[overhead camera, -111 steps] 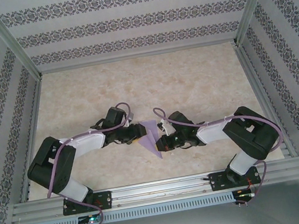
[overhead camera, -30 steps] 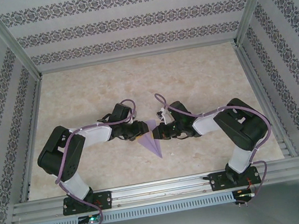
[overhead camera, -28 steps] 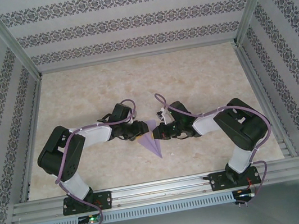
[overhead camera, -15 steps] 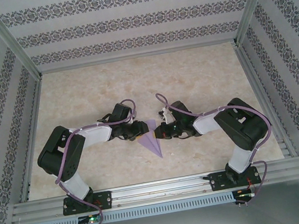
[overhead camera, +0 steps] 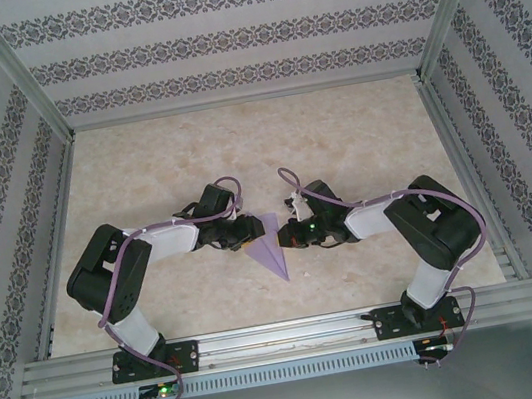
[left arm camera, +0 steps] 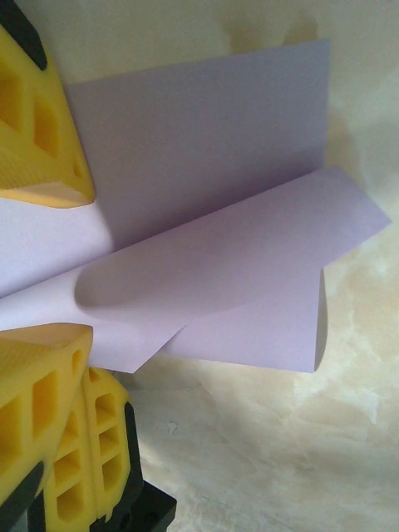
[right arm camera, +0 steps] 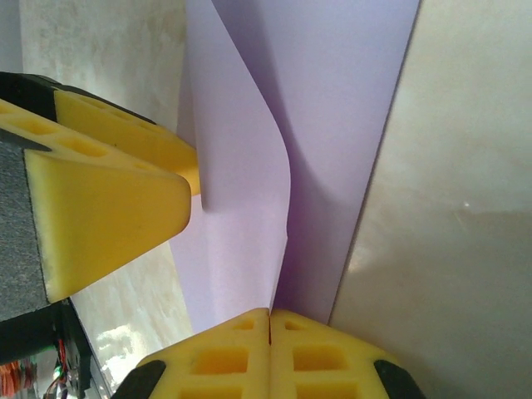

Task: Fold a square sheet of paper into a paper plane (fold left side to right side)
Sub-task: Fourth fold the wing at the center of the table.

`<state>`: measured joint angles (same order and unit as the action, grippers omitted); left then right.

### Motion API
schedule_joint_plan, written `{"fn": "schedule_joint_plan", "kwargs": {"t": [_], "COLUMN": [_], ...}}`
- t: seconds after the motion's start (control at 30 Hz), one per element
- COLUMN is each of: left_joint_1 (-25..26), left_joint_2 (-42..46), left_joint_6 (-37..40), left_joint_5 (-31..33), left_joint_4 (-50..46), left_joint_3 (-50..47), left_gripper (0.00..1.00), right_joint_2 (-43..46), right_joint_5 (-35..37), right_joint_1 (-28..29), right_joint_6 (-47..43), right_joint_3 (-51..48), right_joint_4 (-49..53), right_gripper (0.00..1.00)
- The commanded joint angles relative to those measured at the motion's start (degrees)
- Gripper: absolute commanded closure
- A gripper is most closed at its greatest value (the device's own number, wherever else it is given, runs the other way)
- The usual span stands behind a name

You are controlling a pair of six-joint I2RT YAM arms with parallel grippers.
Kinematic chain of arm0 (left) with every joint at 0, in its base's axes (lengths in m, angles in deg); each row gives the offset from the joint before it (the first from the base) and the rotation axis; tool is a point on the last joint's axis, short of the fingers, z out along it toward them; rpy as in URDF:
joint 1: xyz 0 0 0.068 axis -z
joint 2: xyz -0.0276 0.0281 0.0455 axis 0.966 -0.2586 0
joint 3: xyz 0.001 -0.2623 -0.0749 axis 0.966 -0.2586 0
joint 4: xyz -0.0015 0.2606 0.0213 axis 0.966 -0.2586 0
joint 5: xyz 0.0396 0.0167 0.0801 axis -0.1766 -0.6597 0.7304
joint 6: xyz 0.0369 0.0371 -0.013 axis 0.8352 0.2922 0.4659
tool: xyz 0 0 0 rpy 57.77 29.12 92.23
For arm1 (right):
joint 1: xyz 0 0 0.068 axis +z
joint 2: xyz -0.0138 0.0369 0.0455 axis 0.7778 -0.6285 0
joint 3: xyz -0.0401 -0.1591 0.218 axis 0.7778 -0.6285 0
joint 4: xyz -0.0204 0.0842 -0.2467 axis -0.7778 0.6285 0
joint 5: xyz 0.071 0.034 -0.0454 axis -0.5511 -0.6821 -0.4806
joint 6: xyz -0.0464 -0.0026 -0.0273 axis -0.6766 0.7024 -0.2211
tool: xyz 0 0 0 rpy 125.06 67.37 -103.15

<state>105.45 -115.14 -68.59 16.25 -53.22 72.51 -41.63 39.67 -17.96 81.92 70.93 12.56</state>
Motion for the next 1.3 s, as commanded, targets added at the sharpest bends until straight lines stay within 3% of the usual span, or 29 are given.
{"fn": "schedule_joint_plan", "kwargs": {"t": [0.0,0.63,0.97,1.07,1.27], "left_joint_1": [0.9,0.9,0.9,1.0,0.9], "left_joint_2": [-0.2,0.5,2.9,4.7,8.8], "left_joint_6": [1.0,0.4,-0.3,-0.1,0.9], "left_joint_5": [3.1,2.5,1.6,2.2,3.8], "left_joint_4": [-3.3,-2.5,-0.9,-1.4,-3.6], "left_joint_3": [-0.4,-0.6,-0.8,-0.7,-0.4], "left_gripper": [0.57,0.56,0.47,0.4,0.41], "right_joint_2": [1.2,-1.4,-3.6,-4.0,-5.2], "right_joint_5": [1.2,4.1,7.2,7.9,8.1], "right_joint_1": [-0.4,-0.1,0.7,0.8,0.9], "right_joint_6": [-1.4,-2.2,-2.5,-2.3,-1.8], "right_joint_3": [-0.5,-0.6,0.1,0.2,0.4], "right_joint_4": [1.2,3.9,7.6,8.2,8.2], "right_gripper": [0.99,1.0,1.0,1.0,1.0]}}
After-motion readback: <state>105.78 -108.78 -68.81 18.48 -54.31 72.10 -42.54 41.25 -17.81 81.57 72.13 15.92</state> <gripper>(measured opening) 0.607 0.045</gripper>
